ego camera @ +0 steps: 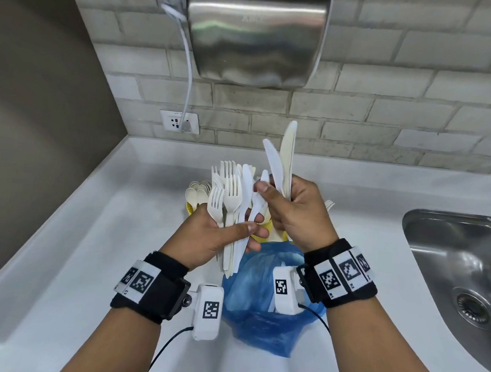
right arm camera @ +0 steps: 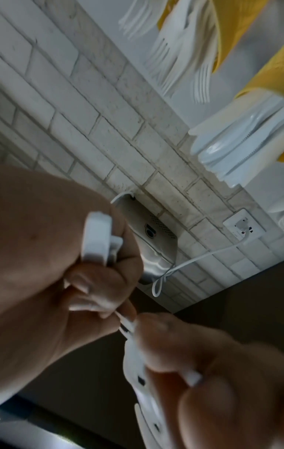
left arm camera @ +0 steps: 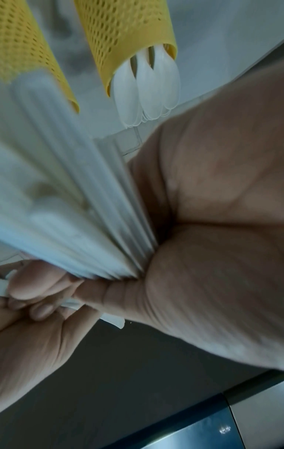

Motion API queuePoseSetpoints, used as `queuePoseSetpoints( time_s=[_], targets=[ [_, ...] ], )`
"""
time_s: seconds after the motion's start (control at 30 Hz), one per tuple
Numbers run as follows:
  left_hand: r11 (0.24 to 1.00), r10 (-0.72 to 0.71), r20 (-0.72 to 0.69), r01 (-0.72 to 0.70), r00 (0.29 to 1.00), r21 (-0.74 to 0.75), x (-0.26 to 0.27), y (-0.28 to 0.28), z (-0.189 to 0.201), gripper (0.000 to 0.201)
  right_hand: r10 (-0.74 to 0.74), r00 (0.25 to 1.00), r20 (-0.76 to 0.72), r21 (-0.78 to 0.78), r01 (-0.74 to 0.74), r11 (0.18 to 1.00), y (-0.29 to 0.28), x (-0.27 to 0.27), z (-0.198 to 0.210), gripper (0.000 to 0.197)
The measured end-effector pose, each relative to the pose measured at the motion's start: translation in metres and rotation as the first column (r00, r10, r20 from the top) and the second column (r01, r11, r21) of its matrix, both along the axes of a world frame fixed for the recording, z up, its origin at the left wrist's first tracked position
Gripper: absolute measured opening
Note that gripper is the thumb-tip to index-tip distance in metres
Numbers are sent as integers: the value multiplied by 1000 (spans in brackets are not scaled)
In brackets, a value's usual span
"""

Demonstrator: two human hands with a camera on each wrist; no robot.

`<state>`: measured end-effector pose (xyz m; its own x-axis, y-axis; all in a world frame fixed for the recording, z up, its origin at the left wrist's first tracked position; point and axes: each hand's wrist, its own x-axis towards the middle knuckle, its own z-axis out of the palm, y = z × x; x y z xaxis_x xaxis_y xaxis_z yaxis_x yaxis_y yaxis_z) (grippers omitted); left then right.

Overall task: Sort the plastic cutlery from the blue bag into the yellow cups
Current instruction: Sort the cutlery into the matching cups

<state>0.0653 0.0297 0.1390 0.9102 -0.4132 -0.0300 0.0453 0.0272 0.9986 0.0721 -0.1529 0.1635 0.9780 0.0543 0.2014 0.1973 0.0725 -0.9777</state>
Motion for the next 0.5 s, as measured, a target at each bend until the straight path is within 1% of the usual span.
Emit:
queuePoseSetpoints(
  time_s=[0.13,0.27,0.33,0.37,0.43,0.5],
  targets=[
    [999,-25,-9,25,1000,39,0,1,-1,16,-96,993,64,-46,99,994,5,11,-2,14],
    [998,-41,-14,42,999,54,-1,3,1,15,-35,996,77,-84,42,996,6,17,-1,10],
    [997,-38,-20,40,999,65,-2,3,2,15,-37,996,84,-102,45,994,5,18,1,11],
    [997,-34,-23,36,999,66,-2,3,2,15,-67,993,100,-135,80,988,5,19,1,16],
    [998,-14,-28,16,999,63,-2,1,2,14,-141,976,164,-251,180,951,5,20,1,25],
    [997,21,-32,-18,999,72,-2,-1,3,13,-169,958,231,-362,246,899,7,21,1,21]
  ],
)
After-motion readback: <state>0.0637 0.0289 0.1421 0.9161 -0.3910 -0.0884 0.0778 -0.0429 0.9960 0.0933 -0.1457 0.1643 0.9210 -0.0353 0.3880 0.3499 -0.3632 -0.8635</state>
